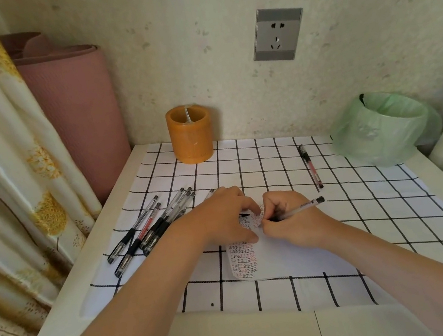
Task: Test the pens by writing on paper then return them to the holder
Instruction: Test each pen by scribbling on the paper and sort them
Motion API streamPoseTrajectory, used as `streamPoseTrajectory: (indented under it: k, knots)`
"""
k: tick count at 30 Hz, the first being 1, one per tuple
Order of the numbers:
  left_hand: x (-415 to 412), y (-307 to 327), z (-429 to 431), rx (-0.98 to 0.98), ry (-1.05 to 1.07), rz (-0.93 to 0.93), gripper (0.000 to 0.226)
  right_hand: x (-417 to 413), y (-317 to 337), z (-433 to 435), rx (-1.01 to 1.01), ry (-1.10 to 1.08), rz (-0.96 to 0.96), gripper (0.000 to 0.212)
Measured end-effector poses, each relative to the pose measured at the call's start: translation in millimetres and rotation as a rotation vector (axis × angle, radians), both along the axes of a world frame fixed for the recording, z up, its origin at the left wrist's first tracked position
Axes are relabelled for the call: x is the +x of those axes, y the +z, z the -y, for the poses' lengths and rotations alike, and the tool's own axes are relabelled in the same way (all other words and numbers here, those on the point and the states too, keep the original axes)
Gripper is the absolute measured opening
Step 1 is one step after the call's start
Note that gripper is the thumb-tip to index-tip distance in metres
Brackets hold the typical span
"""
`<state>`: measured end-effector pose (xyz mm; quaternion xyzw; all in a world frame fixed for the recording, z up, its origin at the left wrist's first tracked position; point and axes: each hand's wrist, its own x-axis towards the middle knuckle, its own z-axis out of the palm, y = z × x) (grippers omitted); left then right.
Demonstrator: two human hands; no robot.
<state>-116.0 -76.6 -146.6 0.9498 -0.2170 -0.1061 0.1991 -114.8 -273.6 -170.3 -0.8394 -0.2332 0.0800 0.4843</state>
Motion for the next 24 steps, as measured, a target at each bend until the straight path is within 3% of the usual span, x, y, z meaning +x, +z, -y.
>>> streamPoseTrajectory:
  k: [14,24]
  knots:
    - [1.8,-4.4,-0.8,-0.013,0.013,-0.001,0.058,0.1,-1.0,-2.8,0.035,-0.041,-0.012,0.017]
    - [-0.2,-3.0,-0.6,-0.015,0.01,0.005,0.058,-0.4,-0.6,-2.0,0.048,-0.047,-0.033,0.027]
